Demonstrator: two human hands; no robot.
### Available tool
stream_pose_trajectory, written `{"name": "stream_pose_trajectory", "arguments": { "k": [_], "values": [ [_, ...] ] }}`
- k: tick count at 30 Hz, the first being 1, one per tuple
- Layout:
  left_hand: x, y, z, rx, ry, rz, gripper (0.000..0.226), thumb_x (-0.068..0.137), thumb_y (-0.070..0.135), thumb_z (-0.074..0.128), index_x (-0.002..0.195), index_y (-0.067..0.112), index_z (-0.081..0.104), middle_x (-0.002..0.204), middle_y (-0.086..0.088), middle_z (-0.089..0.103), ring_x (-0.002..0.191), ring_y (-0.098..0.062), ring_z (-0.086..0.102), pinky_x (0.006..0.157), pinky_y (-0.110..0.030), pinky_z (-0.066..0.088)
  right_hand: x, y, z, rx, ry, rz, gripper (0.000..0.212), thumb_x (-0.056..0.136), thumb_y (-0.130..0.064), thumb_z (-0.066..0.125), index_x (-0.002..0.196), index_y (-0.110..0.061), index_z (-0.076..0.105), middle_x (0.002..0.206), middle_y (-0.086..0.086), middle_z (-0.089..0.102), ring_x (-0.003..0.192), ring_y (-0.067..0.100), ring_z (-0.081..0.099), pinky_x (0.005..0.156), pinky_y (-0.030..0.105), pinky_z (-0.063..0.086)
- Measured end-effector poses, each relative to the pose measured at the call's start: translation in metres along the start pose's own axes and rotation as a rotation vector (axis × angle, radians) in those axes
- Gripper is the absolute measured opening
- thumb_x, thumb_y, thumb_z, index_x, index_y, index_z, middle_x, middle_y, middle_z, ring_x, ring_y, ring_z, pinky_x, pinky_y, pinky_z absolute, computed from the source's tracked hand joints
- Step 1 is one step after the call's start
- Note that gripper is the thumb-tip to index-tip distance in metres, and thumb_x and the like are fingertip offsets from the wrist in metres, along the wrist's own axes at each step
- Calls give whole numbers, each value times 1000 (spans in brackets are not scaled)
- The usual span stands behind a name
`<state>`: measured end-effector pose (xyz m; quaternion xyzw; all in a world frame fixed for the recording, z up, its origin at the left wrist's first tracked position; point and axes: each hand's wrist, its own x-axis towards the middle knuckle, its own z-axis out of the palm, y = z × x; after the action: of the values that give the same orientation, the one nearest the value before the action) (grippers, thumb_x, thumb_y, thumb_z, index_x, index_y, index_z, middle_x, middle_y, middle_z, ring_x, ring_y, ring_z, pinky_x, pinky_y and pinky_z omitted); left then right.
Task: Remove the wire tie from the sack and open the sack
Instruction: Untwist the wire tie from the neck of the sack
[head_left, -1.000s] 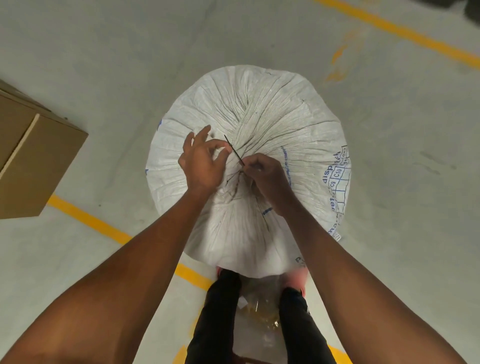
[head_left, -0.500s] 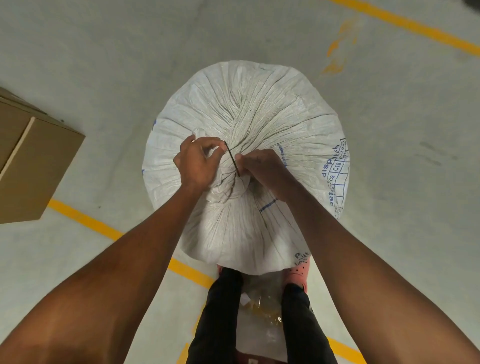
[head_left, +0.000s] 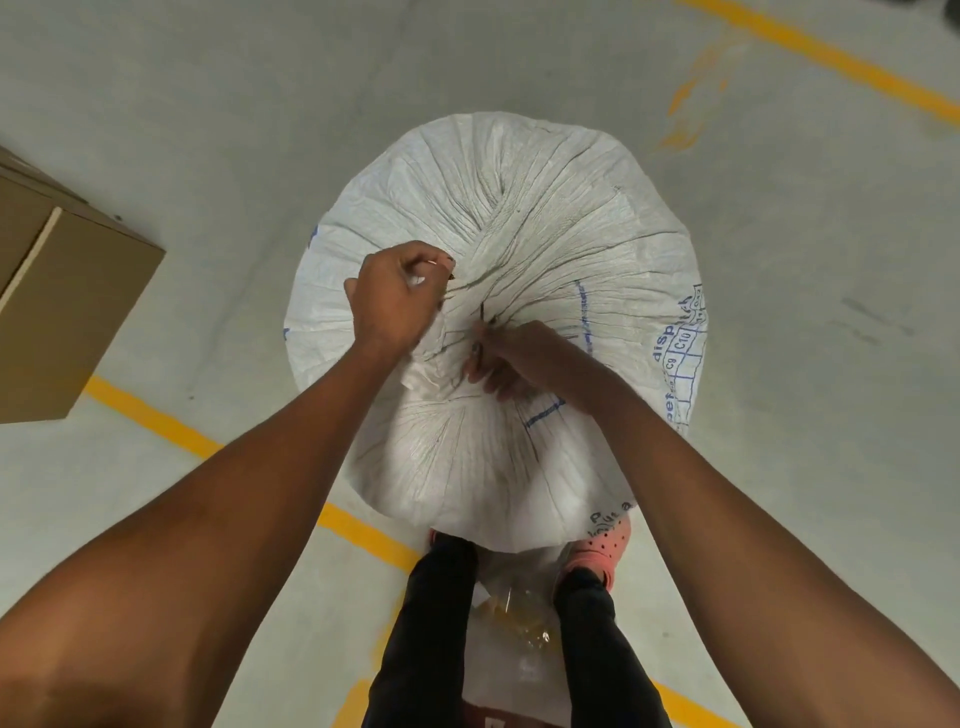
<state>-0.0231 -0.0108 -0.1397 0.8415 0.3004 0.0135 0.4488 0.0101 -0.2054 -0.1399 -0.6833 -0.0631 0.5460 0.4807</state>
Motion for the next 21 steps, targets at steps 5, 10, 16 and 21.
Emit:
{"name": "stream_pose_trajectory", "arguments": {
  "k": [5,10,16,21],
  "values": [
    [3,15,6,122,22,120,19,91,47,64,90,35,78,78,20,75,95,-9,71,98,-41,30,5,11,-6,160,78,11,66,99,-62,56,97,0,79,95,27,77,80,36,74,84,52,64],
    [1,17,11,216,16,146,19,90,51,65,92,39,79,74,18,74,98,-13,70,93,-41,29,0,20,-11,-107,152,-96,3,88,-8,80,91,-10,80,79,9,80,73,24,78,81,46,66],
    [-13,27,15,366,5,188,30,91,53,68,116,40,77,87,12,71,131,-22,48,102,-37,21,-26,17,-21,-247,58,-51,23,87,7,57,96,-4,76,62,15,69,47,16,60,51,21,51],
    [-30,39,20,577,34,337,30,98,53,60,120,40,75,138,8,65,132,-32,45,96,-46,26,-40,21,-35,-136,-1,-7,16,89,6,62,92,3,77,74,19,75,60,22,69,66,33,63]
  ]
}}
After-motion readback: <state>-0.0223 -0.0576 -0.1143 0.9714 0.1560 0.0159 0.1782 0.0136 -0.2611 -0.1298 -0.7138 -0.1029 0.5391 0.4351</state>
